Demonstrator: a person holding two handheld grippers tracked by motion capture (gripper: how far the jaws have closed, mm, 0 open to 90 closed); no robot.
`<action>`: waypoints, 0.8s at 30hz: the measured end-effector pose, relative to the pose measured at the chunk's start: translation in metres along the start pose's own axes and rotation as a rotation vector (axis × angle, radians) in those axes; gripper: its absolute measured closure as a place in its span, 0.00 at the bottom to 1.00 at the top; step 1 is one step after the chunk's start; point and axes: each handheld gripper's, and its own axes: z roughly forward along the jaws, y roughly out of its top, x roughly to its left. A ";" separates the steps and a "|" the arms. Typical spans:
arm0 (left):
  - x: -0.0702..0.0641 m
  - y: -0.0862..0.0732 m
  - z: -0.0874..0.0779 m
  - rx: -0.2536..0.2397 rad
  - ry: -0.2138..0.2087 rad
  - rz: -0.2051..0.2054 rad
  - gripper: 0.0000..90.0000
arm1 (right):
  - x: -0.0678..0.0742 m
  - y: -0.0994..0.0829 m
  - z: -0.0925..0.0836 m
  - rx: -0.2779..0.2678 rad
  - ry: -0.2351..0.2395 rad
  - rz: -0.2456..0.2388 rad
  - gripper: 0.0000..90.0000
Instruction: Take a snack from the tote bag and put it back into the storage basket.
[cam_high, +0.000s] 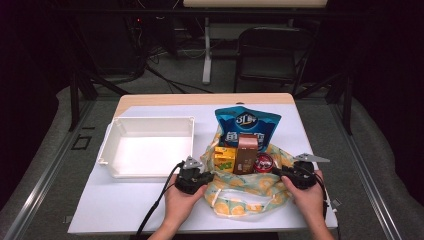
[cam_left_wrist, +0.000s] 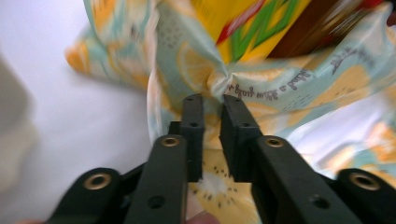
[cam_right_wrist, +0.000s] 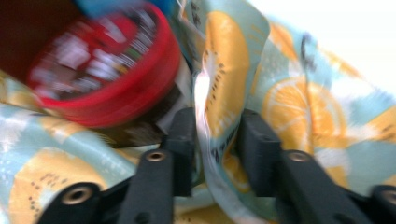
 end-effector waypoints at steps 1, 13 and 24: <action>-0.001 0.003 -0.006 -0.025 -0.006 0.011 0.83 | 0.003 0.002 -0.005 -0.041 0.008 0.003 0.68; 0.004 0.042 -0.026 -0.155 0.114 -0.015 0.59 | 0.010 0.043 -0.027 -0.233 -0.023 -0.037 0.50; 0.000 0.042 0.014 0.015 0.199 0.042 0.96 | -0.001 0.049 0.012 -0.139 0.024 -0.031 1.00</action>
